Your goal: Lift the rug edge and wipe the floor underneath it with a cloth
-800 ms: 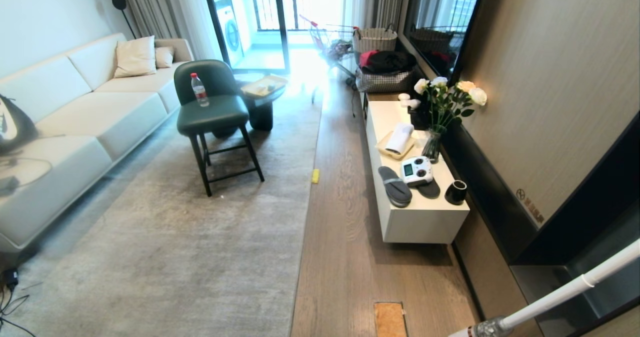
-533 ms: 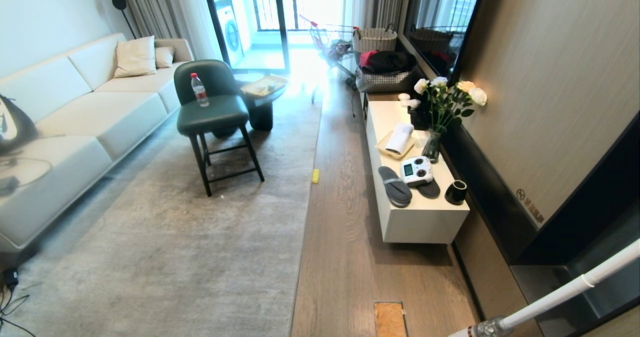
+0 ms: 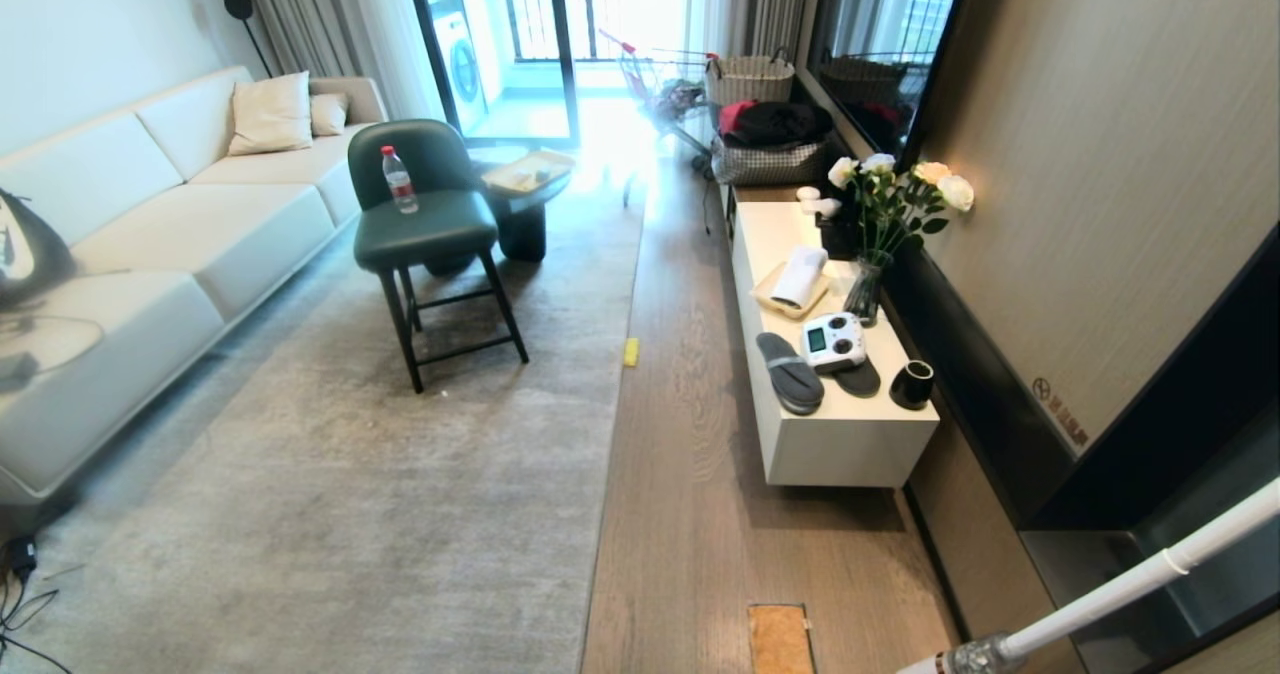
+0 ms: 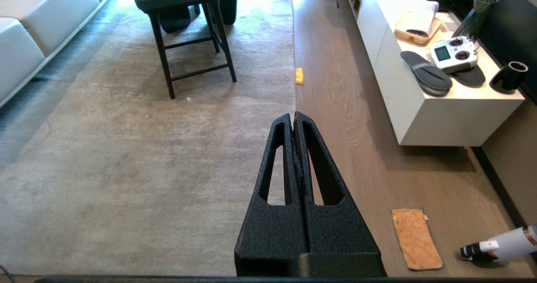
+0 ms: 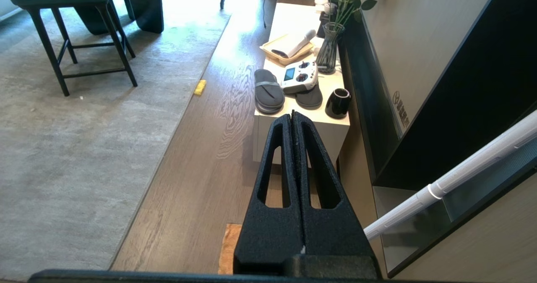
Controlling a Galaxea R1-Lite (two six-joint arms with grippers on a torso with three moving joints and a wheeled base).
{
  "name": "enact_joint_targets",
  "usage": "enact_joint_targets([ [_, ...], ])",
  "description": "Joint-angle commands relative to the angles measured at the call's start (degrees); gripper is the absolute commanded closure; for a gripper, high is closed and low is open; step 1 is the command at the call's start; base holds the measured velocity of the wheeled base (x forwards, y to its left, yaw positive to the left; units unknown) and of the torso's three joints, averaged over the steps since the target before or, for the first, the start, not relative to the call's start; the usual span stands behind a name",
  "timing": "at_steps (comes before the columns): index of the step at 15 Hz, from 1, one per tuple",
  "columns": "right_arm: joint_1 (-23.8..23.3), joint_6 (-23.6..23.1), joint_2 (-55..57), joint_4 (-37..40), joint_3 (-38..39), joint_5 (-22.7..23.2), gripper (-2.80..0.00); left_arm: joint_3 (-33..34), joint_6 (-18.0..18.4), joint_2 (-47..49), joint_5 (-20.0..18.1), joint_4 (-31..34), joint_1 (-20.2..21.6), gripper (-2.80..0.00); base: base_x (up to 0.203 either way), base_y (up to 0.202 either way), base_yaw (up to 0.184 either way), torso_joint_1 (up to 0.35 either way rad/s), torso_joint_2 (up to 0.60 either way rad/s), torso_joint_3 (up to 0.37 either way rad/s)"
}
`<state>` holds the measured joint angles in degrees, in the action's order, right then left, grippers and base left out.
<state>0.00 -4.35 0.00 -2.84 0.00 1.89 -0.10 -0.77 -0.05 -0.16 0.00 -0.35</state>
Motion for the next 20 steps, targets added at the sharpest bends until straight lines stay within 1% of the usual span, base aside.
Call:
enact_joint_targets([
  [1,0.0,0.0,0.0,-0.1,0.0,0.0,0.0,0.0,-0.1,0.0,0.0,0.0,0.0,0.0,0.0,0.0,0.0,0.0,0.0,0.0],
  [16,0.0,0.1,0.1,-0.1,0.0,0.0,0.0,0.0,0.0,0.0,0.0,0.0,0.0,0.0,0.0,0.0,0.0,0.0,0.0,0.0],
  [20,0.0,0.1,0.1,-0.1,0.0,0.0,0.0,0.0,0.0,0.0,0.0,0.0,0.0,0.0,0.0,0.0,0.0,-0.121,0.28,0.16],
])
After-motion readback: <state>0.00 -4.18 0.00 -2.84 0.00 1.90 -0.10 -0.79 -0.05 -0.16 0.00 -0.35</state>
